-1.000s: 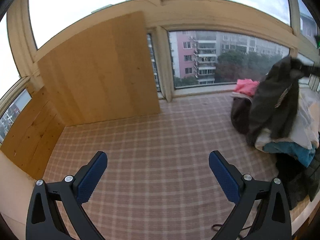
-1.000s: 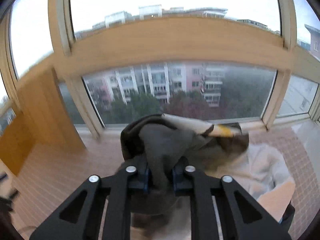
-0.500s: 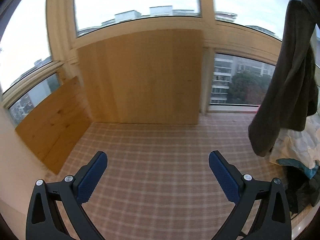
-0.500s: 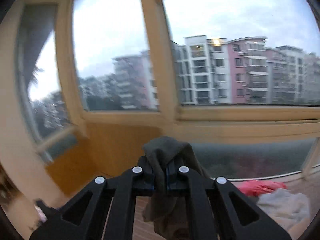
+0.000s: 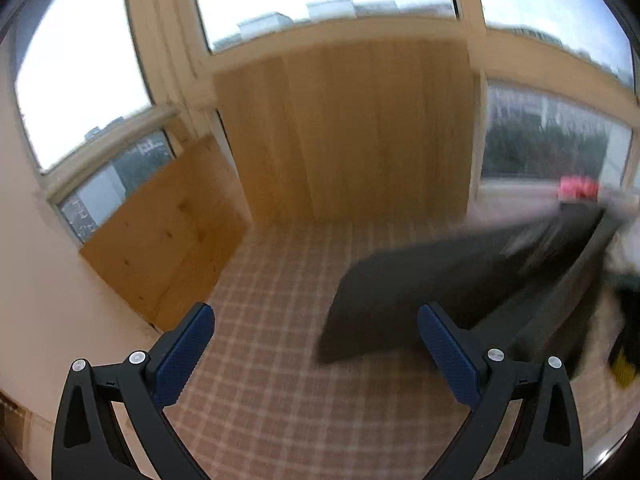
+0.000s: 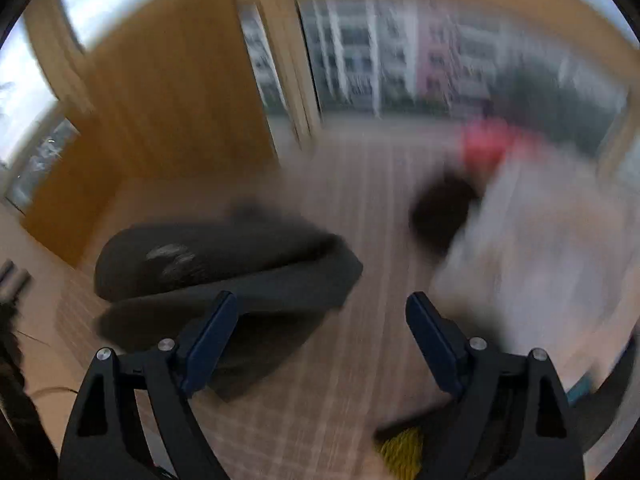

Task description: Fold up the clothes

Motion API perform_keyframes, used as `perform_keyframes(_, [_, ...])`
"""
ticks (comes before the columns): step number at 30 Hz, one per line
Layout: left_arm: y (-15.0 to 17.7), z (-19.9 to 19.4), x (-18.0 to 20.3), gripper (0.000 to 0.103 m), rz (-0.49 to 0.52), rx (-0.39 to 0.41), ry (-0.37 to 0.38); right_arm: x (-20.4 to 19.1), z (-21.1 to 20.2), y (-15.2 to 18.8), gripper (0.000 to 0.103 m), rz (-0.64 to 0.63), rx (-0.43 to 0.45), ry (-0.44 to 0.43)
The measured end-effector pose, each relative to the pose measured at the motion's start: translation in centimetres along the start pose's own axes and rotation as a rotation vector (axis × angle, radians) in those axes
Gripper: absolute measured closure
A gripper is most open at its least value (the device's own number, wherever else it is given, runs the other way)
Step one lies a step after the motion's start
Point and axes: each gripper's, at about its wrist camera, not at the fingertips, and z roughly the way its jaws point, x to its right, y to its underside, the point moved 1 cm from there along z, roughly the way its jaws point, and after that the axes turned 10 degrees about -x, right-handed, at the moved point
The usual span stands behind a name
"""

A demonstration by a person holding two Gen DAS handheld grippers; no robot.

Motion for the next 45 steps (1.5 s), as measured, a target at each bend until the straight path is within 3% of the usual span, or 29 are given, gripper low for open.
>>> perform_keyframes(3, [1.1, 4.4, 0.7, 0.001, 0.062, -0.087, 0.008, 0.1, 7.0, 5.1, 0.017, 0.096, -0.08, -0.068])
perform_keyframes(6, [2.0, 8.8, 2.7, 0.001, 0.11, -0.188, 0.08, -2.3, 9.7, 7.7, 0.017, 0.115, -0.126, -0.173])
perform_keyframes(8, [2.4, 11.0, 5.0, 0.001, 0.138, -0.245, 0.207, -4.5, 10.6, 7.2, 0.017, 0.052, -0.133, -0.128])
perform_keyframes(10, [2.7, 12.6, 7.8, 0.001, 0.202, -0.257, 0.275, -5.5, 11.1, 6.2, 0.017, 0.016, -0.112, -0.048])
perform_keyframes(16, [3.7, 16.2, 14.1, 0.002, 0.458, -0.177, 0.135, -7.3, 11.9, 4.7, 0.017, 0.014, -0.097, 0.023])
perform_keyframes(17, [3.7, 16.3, 14.2, 0.002, 0.468, -0.16, 0.115, -8.4, 11.6, 4.8, 0.017, -0.007, -0.08, 0.009])
perform_keyframes(20, [2.9, 16.3, 11.7, 0.002, 0.425, -0.143, 0.156, -12.3, 11.0, 5.8, 0.017, -0.113, -0.044, 0.007])
perform_keyframes(23, [2.3, 17.4, 7.7, 0.002, 0.4, -0.13, 0.102, -16.3, 12.2, 7.0, 0.017, -0.22, -0.068, 0.015])
perform_keyframes(27, [2.2, 21.3, 3.9, 0.003, 0.409, -0.189, 0.067, -19.8, 15.2, 8.0, 0.017, -0.319, -0.117, 0.042])
perform_keyframes(31, [2.2, 24.1, 3.2, 0.012, 0.395, -0.238, 0.108, -21.5, 18.0, 8.2, 0.017, -0.387, -0.15, 0.159])
perform_keyframes(34, [2.0, 25.1, 3.4, 0.013, 0.365, -0.255, 0.171, -21.6, 18.3, 8.2, 0.022, -0.389, -0.154, 0.188])
perform_keyframes(36, [2.0, 25.1, 3.7, 0.021, 0.351, -0.263, 0.202, -21.3, 18.0, 8.1, 0.039, -0.384, -0.146, 0.216])
perform_keyframes(37, [2.1, 25.2, 4.1, 0.024, 0.358, -0.263, 0.199, -21.0, 17.9, 8.0, 0.052, -0.379, -0.143, 0.232])
perform_keyframes(40, [2.3, 25.4, 5.0, 0.041, 0.377, -0.26, 0.199, -20.3, 17.5, 7.6, 0.062, -0.36, -0.145, 0.225])
perform_keyframes(41, [2.3, 25.4, 5.1, 0.05, 0.373, -0.257, 0.222, -20.2, 17.3, 7.5, 0.073, -0.35, -0.144, 0.219])
perform_keyframes(43, [2.3, 25.5, 5.2, 0.077, 0.36, -0.251, 0.283, -19.9, 16.9, 7.3, 0.082, -0.33, -0.14, 0.207])
perform_keyframes(44, [2.3, 25.4, 5.0, 0.1, 0.341, -0.246, 0.344, -19.8, 16.7, 7.2, 0.084, -0.319, -0.139, 0.2])
perform_keyframes(45, [2.2, 25.4, 4.7, 0.103, 0.317, -0.243, 0.403, -19.5, 16.3, 7.1, 0.085, -0.302, -0.136, 0.189])
